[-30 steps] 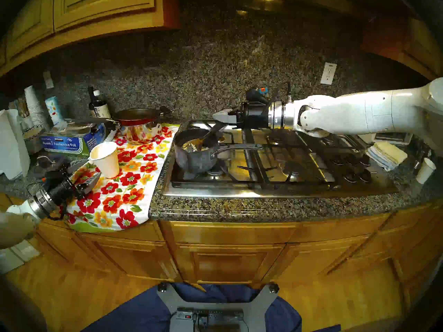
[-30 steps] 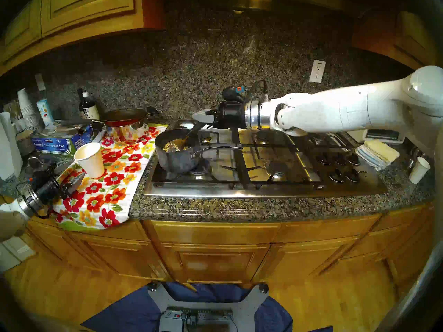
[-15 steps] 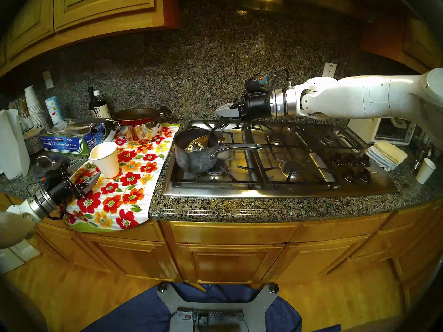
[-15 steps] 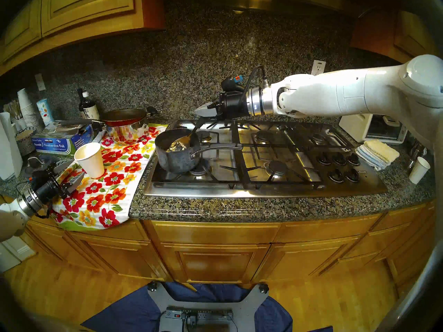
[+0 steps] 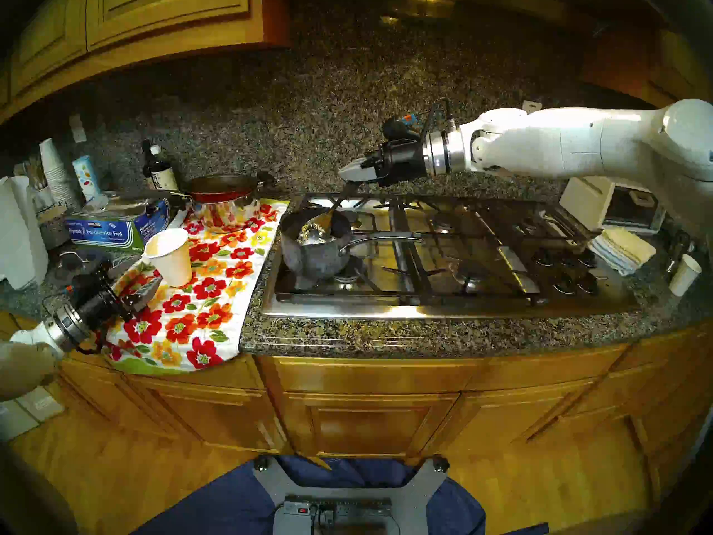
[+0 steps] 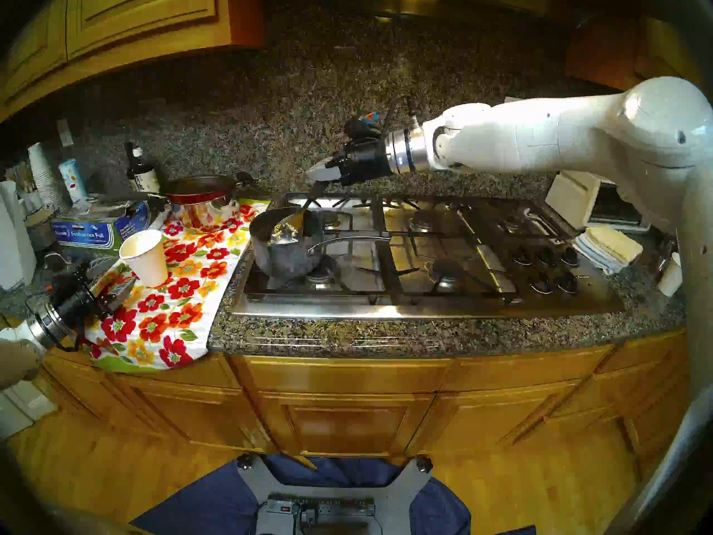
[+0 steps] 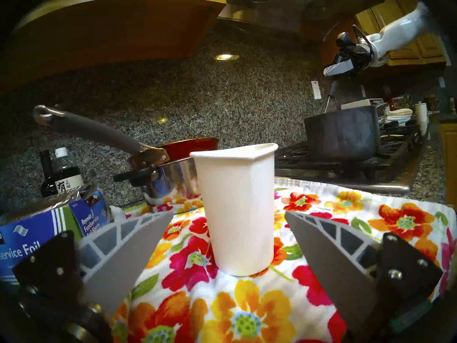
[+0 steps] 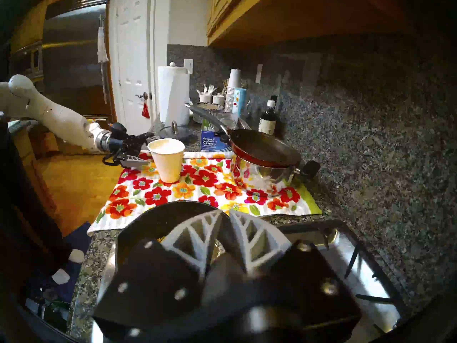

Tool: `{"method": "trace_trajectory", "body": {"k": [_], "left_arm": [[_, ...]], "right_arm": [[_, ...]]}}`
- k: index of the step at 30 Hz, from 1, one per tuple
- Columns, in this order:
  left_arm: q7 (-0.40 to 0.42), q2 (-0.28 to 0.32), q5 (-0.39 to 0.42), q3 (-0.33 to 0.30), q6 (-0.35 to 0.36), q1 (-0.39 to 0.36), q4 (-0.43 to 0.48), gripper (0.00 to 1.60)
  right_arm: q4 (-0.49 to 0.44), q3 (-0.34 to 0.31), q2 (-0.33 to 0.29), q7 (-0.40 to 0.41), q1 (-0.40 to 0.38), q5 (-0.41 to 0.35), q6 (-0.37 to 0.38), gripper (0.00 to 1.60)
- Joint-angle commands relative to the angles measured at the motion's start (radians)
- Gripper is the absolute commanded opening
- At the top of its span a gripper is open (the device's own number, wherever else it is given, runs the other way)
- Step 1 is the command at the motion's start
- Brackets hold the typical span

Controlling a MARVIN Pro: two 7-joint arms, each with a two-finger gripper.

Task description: Pour oats into pot and stir with a spoon

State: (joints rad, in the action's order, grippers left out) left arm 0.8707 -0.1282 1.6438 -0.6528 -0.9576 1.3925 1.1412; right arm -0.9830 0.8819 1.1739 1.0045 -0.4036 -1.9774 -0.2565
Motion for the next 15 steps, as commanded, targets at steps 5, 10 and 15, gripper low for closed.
{"method": "trace_trajectory", "body": {"k": [5,10,15], "left_arm": [[0.108,0.014,0.002,-0.052,-0.002,0.014,0.001,1.60],[0.103,0.014,-0.001,-0.062,-0.002,0.022,0.003,1.60],[0.110,0.014,0.001,-0.070,-0.002,0.030,0.003,1.60]], "right_arm": [[0.034,-0.047,0.022,0.072,-0.020,-0.020,0.000,0.00],[-0.007,-0.035,-0.011,0.114,-0.049,-0.008,0.005,0.00],[-0.026,-0.008,-0.050,0.138,-0.061,0.011,0.004,0.00]]}}
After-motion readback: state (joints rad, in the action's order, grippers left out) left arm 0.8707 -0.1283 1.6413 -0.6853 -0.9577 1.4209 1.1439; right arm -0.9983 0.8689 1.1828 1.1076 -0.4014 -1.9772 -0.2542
